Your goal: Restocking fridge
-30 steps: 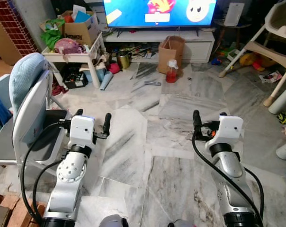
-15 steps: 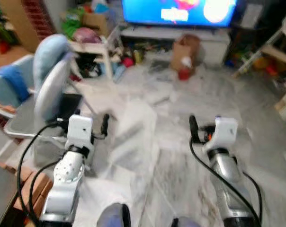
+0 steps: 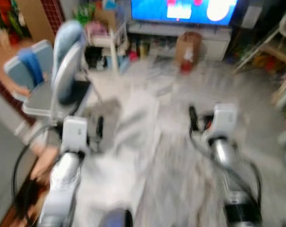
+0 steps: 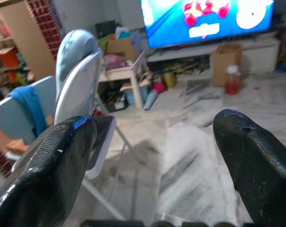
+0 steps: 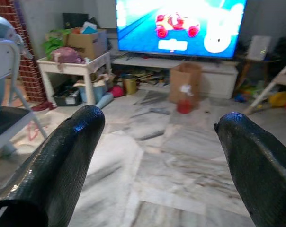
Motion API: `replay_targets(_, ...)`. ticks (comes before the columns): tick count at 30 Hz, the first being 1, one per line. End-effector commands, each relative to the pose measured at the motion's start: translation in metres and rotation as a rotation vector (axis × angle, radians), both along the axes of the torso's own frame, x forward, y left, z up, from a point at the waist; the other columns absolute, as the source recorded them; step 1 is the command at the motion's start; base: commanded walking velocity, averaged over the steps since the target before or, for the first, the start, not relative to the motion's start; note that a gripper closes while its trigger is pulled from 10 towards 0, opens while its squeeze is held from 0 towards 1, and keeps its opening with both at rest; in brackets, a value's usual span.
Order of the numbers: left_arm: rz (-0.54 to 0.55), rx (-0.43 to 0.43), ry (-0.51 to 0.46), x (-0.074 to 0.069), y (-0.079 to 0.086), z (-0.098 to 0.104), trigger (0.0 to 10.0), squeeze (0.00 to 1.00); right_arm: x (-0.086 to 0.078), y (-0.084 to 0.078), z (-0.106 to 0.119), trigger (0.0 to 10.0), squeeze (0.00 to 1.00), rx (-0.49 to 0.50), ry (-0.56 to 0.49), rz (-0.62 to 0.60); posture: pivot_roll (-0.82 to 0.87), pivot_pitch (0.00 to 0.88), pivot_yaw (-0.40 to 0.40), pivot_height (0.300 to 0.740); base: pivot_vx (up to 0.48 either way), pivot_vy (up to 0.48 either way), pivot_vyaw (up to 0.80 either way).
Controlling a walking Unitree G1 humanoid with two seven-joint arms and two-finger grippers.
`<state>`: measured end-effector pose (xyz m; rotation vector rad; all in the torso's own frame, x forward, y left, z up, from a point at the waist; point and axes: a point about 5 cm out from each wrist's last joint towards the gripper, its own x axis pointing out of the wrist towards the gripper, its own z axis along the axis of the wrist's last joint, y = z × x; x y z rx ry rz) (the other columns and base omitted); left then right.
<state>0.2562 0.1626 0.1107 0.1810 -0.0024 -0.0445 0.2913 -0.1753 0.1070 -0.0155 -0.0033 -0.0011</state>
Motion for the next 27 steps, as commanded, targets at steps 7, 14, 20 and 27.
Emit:
replay_targets(7, 0.01, 0.072, -0.04, 0.002, 0.004, 0.003, 10.0, 0.0, 0.001, 0.003, -0.003, 10.0, 0.0, -0.007, 0.006, 0.025, 0.09, 0.022, 0.019, 0.74, -0.407, 0.193, 0.0)
replay_targets(14, 0.06, 0.063, -0.038, 0.003, 0.014, 0.003, 10.0, 0.0, 0.005, 0.007, -0.003, 10.0, 0.0, -0.016, 0.004, 0.048, 0.1, 0.041, 0.015, 0.74, -0.401, 0.269, 0.0)
replay_targets(20, 0.134, 0.028, -0.01, -0.006, 0.027, -0.007, 10.0, 0.0, 0.005, 0.003, -0.005, 10.0, 0.0, -0.018, 0.008, 0.037, 0.11, 0.04, 0.015, 0.74, -0.364, 0.313, 0.0)
replay_targets(27, 0.112, 0.035, -0.076, -0.006, 0.028, -0.001, 10.0, 0.0, 0.005, 0.002, -0.006, 10.0, 0.0, -0.025, 0.008, 0.038, 0.11, 0.034, 0.012, 0.74, 0.0, 0.472, 0.0)
